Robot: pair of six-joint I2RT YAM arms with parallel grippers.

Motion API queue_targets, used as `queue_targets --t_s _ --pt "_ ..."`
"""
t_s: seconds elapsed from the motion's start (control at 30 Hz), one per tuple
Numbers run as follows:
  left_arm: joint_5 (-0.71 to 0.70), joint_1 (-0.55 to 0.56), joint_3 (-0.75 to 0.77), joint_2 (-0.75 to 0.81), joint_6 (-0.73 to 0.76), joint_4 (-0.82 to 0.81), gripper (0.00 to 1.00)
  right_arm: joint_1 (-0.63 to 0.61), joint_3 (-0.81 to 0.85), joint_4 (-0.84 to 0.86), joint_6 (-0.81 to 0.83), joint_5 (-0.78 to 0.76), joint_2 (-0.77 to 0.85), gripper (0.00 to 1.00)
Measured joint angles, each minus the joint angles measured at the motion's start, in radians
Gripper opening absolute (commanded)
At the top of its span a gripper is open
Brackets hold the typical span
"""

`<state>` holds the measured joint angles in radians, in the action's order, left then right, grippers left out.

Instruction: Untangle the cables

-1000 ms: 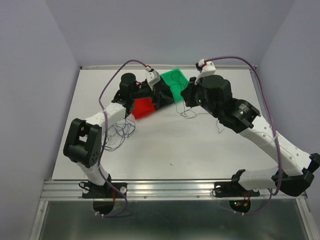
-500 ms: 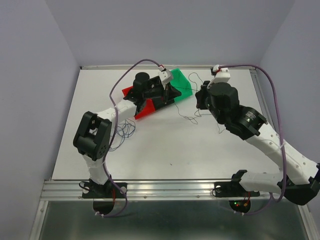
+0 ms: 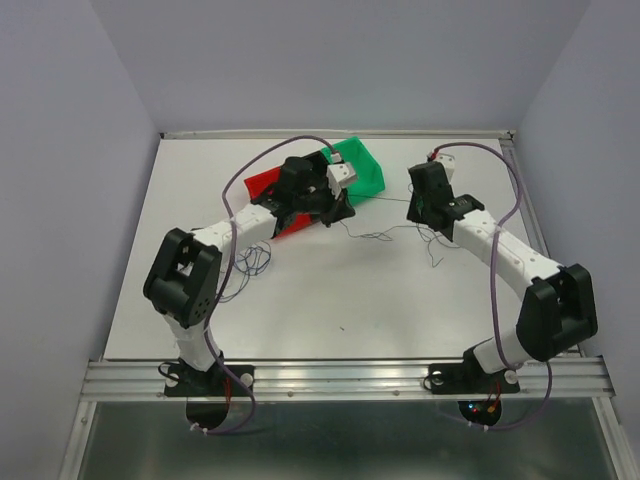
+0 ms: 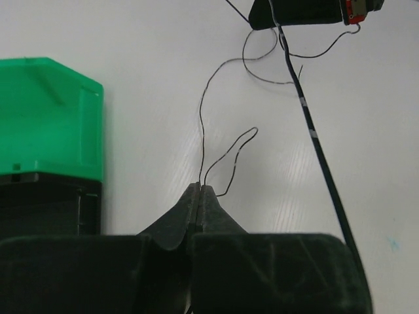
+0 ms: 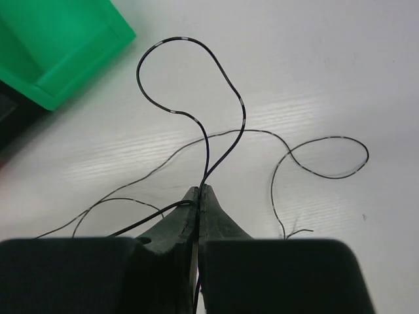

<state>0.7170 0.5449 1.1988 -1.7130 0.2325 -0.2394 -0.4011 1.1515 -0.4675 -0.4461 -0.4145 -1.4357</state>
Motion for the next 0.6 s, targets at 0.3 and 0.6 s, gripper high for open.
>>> queue_targets --t_s 0.3,0.6 --pt "-0.056 0.059 0.044 -0.200 -0.002 0.045 0.00 0.074 -0.075 0.003 -0.012 -0.126 -0.106 0.30" --pt "-0.087 0.116 0.179 -0.281 -0.035 0.051 0.00 0.179 -0.155 0.005 -0.029 -0.161 -0.163 1.00"
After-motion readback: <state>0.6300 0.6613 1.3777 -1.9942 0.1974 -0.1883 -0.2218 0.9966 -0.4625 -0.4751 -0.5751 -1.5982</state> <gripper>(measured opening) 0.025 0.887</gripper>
